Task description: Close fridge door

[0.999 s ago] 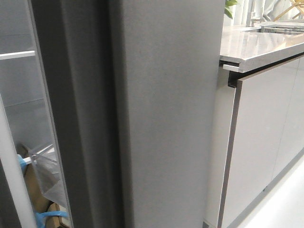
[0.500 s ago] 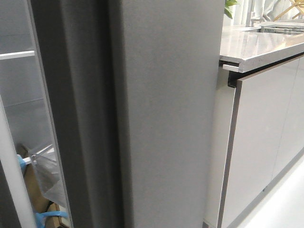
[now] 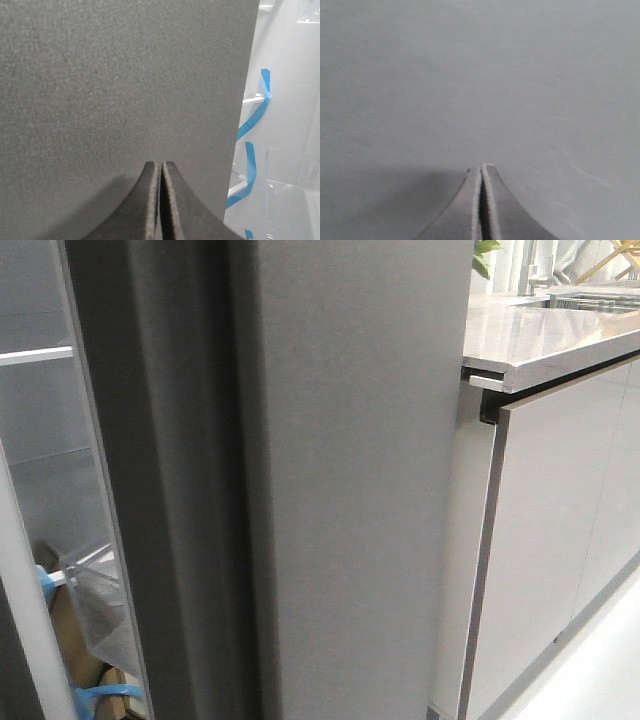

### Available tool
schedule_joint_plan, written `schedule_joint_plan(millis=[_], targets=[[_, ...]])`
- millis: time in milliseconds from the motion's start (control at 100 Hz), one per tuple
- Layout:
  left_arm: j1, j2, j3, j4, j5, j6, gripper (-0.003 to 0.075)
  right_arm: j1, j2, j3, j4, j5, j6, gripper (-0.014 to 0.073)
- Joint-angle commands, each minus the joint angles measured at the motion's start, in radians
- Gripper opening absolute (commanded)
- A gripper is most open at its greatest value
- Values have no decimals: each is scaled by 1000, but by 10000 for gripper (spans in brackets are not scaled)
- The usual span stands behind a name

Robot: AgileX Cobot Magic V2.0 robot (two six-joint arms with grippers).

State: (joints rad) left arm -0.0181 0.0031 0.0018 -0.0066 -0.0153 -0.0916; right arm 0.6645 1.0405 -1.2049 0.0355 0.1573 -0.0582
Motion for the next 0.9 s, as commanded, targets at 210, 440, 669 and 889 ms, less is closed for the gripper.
schedule_joint_plan(millis=[210,440,669,889], targets=[[-5,19,28,-2,-77,-4,-21,40,65,-62,-2,-118,31,-76],[-5,19,28,-2,-77,-4,-21,40,123,-62,-2,-181,35,-76],[-5,19,28,-2,-77,-4,-21,40,196,-62,-2,-267,44,-76],[-5,19,28,-2,-77,-4,-21,40,286,-62,-2,-389,44,-76]])
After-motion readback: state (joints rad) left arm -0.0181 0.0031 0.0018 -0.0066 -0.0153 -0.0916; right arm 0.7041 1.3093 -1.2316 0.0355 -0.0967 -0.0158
